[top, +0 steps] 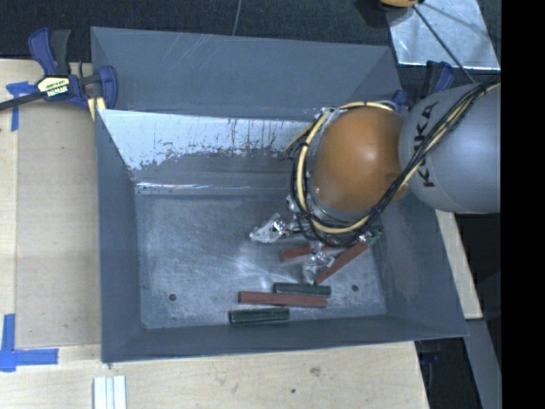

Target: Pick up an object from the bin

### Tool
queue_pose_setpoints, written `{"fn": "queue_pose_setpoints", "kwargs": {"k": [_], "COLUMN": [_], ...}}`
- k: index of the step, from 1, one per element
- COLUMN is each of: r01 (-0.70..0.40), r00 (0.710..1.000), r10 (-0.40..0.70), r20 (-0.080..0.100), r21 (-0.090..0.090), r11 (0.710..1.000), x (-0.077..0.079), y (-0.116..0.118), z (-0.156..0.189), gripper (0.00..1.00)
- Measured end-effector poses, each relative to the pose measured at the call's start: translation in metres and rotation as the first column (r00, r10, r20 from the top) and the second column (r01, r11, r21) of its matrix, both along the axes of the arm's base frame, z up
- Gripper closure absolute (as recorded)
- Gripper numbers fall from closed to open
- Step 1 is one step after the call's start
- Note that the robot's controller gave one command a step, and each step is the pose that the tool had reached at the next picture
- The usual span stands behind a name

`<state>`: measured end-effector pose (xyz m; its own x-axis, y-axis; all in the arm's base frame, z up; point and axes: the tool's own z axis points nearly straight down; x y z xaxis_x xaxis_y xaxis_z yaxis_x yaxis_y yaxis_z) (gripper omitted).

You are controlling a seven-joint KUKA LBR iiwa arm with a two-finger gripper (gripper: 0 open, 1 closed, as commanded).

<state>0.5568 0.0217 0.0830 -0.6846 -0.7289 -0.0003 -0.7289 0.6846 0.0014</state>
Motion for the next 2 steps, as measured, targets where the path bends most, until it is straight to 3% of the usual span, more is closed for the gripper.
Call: {"fn": "queue_pose_setpoints", "kwargs": {"k": [1,2], "r01": [-0.255,-0.255], "r00": [0.967,0.967], "r10": [0.255,0.255], "r20": [0.005,0.005], "r21": [0.006,0.006], "r11": [0.967,0.967], "x": [0.0345,0.0346], "y": [-0.0872,-0.0872], "z": [-0.007,-0.0069], "gripper": [1.0,1.0]}}
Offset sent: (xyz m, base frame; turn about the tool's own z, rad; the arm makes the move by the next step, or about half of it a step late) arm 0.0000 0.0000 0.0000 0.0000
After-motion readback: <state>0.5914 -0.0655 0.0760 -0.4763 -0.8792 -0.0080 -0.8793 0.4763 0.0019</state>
